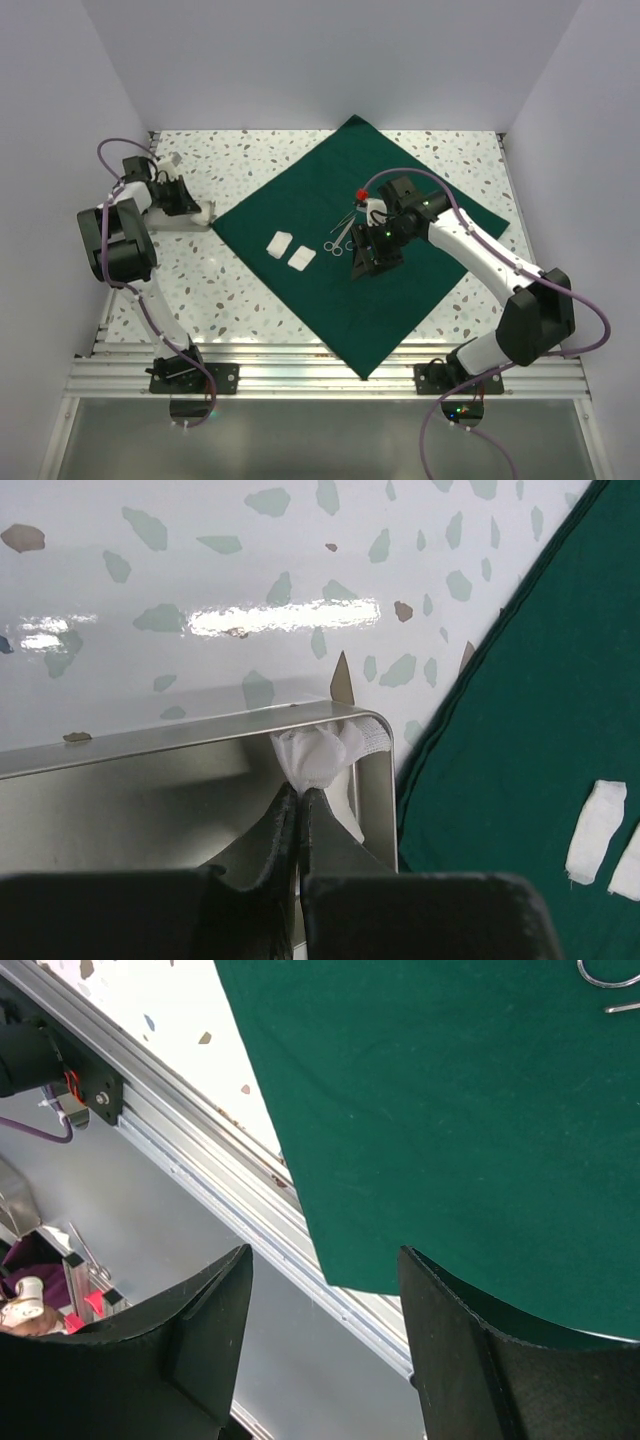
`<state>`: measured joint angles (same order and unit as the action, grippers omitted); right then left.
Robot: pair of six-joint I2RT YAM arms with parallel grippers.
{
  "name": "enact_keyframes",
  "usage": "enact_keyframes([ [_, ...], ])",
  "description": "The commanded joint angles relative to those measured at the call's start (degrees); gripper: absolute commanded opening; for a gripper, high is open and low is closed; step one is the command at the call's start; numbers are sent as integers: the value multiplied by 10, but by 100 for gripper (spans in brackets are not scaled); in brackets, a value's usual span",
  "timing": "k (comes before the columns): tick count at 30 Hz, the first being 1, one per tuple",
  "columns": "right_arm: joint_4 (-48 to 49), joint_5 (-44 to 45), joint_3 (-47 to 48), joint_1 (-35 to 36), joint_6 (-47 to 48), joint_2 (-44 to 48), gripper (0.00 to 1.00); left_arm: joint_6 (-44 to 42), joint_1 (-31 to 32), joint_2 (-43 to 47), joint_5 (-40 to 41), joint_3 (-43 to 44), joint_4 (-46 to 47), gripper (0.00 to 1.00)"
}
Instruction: Prepare the surgical pack
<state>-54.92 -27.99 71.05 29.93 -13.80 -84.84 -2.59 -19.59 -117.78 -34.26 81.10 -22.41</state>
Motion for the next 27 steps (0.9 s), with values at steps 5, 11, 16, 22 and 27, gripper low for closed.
enact_keyframes([
  [5, -8, 1, 27, -3, 10, -4, 63, 7, -4, -6, 24, 15, -22, 0],
  [11, -5, 1, 29, -2, 9, -7, 63, 20, -7, -2, 53, 5, -20, 0],
  [16, -3, 2, 32, -2, 6, -12, 63, 42, -13, 5, 65, -1, -18, 25],
  [22, 19, -3, 39, -2, -11, -26, 63, 69, -18, 50, 68, -21, -8, 54],
  [27, 87, -5, 49, -2, -68, -53, 63, 100, -19, 90, 124, -17, -43, 57],
])
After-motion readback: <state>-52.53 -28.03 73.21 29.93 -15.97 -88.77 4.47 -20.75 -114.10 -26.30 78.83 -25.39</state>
